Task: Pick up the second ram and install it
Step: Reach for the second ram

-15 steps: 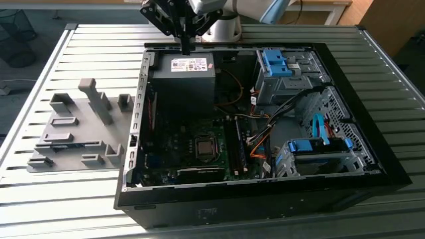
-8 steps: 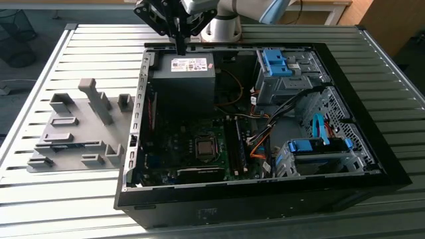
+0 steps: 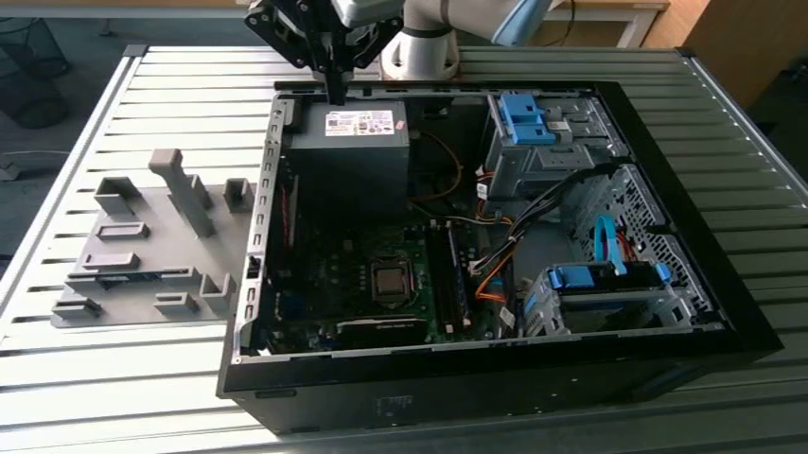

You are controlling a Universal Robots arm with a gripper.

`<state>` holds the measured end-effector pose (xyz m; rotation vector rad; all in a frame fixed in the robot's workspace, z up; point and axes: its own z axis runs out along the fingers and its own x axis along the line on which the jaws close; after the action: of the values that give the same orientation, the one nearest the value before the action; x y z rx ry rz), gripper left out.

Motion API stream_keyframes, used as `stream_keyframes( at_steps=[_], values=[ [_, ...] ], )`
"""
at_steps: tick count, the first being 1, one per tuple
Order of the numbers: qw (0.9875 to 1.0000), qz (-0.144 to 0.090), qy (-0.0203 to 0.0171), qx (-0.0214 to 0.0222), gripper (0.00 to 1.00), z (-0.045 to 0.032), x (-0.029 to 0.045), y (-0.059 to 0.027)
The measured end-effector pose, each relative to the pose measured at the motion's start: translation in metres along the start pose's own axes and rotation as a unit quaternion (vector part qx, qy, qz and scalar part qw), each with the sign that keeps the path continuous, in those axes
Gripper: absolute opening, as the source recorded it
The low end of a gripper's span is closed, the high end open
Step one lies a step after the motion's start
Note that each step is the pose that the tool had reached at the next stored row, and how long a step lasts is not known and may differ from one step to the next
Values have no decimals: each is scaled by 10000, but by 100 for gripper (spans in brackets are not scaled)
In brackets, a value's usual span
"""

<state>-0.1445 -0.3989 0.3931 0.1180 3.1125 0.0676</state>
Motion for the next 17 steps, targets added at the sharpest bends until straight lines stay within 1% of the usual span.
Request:
stream_keyframes(
  at_steps=[7,17],
  values=[
    [10000,0,0,0,11,0,51,-4],
    [10000,0,0,-1,11,1,103,-8]
  ],
)
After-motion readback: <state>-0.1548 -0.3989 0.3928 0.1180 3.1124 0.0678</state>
